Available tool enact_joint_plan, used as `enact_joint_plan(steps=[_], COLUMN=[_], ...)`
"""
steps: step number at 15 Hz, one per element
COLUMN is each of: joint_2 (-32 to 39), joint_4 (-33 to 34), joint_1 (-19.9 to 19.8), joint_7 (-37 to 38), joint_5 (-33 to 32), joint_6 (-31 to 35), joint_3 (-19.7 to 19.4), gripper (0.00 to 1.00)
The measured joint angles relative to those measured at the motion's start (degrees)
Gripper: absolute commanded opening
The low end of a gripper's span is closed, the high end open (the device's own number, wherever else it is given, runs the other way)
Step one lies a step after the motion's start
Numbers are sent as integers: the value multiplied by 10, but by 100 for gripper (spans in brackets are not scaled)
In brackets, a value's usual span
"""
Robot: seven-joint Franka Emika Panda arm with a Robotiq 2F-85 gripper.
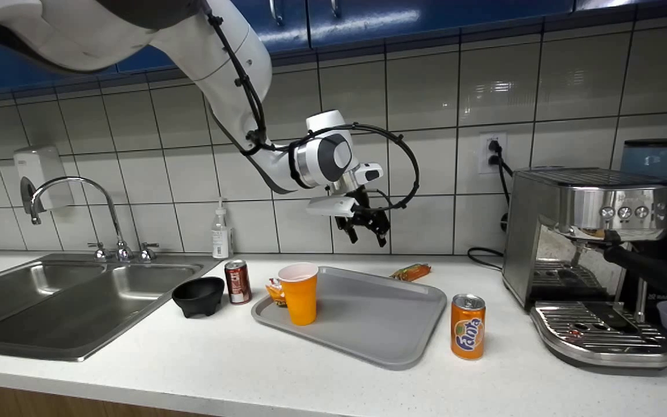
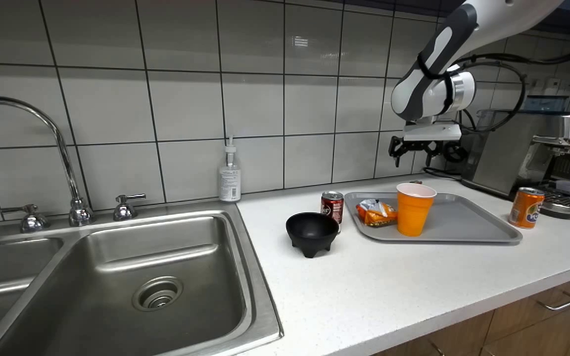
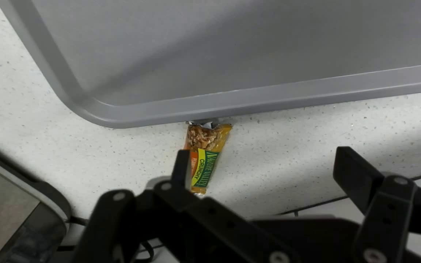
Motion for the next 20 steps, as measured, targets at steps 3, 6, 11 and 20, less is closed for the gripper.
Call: enact_joint_plan(steps=[3, 6, 11, 20], joint_2=[0, -2, -18, -93], joint_4=[0, -5, -30, -126], joint_1=[-5, -5, -2, 10], joint_7=[0, 0, 0, -1], joint_5=[2, 2, 2, 1], joint_6=[-4, -5, -5, -4], joint_3=[0, 0, 0, 0], gripper=[100, 100, 100, 100])
